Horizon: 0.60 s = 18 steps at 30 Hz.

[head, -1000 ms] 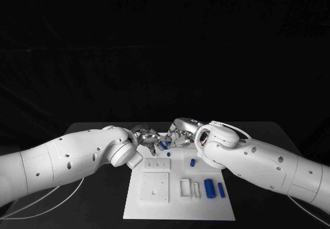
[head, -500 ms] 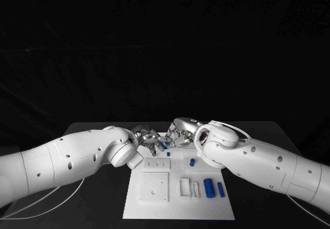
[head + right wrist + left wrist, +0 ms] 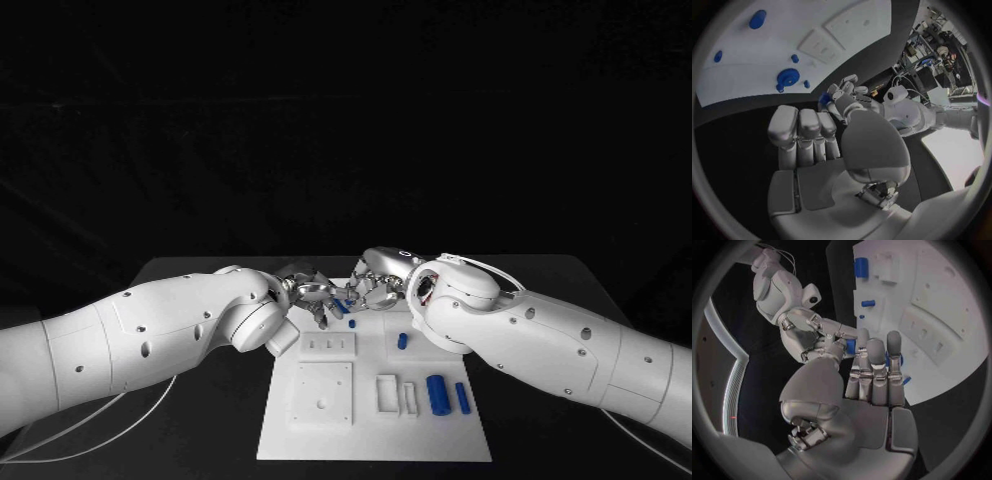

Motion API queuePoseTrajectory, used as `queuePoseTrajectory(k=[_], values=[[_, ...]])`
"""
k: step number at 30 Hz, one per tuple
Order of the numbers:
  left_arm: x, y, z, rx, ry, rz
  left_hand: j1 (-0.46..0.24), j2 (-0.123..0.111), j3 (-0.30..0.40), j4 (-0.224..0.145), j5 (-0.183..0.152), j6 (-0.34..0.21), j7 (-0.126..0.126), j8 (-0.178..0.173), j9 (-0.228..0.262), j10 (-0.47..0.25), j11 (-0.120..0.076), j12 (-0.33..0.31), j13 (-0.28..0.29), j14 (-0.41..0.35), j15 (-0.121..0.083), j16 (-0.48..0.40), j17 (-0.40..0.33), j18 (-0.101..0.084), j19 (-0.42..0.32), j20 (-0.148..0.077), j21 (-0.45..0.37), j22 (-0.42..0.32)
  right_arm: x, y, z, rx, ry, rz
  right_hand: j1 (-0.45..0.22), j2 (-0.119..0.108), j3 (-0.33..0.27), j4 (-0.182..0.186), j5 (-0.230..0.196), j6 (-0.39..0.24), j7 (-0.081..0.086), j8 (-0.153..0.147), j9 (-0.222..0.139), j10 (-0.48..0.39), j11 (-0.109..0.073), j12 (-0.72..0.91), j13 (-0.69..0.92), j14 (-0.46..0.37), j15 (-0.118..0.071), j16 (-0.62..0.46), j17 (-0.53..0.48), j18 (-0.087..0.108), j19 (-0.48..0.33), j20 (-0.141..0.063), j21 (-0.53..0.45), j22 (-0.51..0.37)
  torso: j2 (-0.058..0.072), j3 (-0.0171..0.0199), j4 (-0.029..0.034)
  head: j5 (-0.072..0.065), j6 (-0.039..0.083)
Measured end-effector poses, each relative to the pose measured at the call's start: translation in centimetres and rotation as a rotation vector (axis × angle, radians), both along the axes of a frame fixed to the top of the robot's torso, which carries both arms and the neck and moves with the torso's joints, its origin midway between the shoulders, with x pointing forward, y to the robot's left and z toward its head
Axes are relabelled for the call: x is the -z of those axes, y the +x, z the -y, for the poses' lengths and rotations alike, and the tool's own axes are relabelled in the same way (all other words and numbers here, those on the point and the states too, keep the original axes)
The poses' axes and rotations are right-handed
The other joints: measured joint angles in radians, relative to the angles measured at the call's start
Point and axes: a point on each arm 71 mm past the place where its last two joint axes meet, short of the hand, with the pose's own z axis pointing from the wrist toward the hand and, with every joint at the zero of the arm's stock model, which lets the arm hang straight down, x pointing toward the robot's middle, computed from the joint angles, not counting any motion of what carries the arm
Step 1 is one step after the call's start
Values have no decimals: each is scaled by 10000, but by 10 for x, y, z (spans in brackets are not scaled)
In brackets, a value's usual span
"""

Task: Assemble the parts on the task board

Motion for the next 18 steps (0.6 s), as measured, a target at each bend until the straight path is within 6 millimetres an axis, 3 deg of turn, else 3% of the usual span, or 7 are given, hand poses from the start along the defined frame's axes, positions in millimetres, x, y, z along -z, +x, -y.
queuePoseTrajectory(k=[5,8,11,13,14,16,18], values=[[0,0,0,3,-20,4,-51,-51,179,-169,54,13,11,0,1,109,-97,95,42,61,-58,140,83,0,4,-4,71,68,0,0,0,-8,-6,-10,-8,10,-13,-12,-4,10,8,0,0,0,0,0,0,0,0,0,0,0,0,0,0,-1,-1,-6,7,0,-12],[0,0,0,11,-39,19,-88,-14,260,-93,505,92,89,-1,2,255,-120,203,106,82,-76,320,186,0,56,-56,171,145,0,0,0,-11,-4,-12,-7,10,-14,-13,-9,11,8,0,0,0,0,-137,-50,-2,-2,-50,-24,1,0,0,0,-1,-4,-5,9,8,-13],[0,0,0,21,-56,38,-104,2,400,39,264,93,89,-2,5,306,-148,232,161,114,-107,398,273,1,34,-77,273,226,0,1,0,-2,4,-10,-9,8,-59,55,-89,8,7,0,-50,-80,37,-318,-168,-24,-20,-116,-86,1,0,0,0,-1,-8,-6,6,30,-20],[0,0,-1,12,-68,58,-239,-46,700,313,-215,113,110,-4,7,310,-152,284,210,115,-109,479,320,0,15,-96,337,300,0,1,1,24,15,-11,-164,-144,-70,245,-218,-679,165,99,-138,-261,81,-475,-270,-27,-18,-166,-122,1,0,0,0,-2,-9,-2,0,33,-23],[0,0,-2,5,-76,72,-490,-221,1461,132,-338,132,128,-11,223,325,-167,358,280,117,-110,535,366,-1,-19,-130,430,370,1,2,2,49,14,-15,-302,-235,-156,389,-283,-1194,270,100,-179,-335,150,-562,-326,-62,37,-166,-140,0,22,41,-18,-2,-10,0,-2,25,-23],[0,1,-2,-2,-89,95,-534,-253,1572,171,-357,158,155,-19,228,327,-168,386,327,130,-124,542,386,-1,-19,-129,434,407,1,2,5,124,33,-3,-309,-401,-466,598,-290,-1915,430,61,-220,-432,248,-728,-464,-16,121,-166,-154,0,19,166,-56,-2,-10,5,-7,22,-15],[0,1,-3,-7,-90,107,-534,-254,1590,173,-358,165,161,-39,232,353,-194,428,370,165,-158,589,409,-1,-19,-129,473,427,1,3,7,193,73,25,-210,-658,-1229,976,-132,-3344,600,-3,-282,-526,342,-922,-670,-78,185,-206,-177,1,9,243,-128,-2,-12,12,-6,44,-4]])
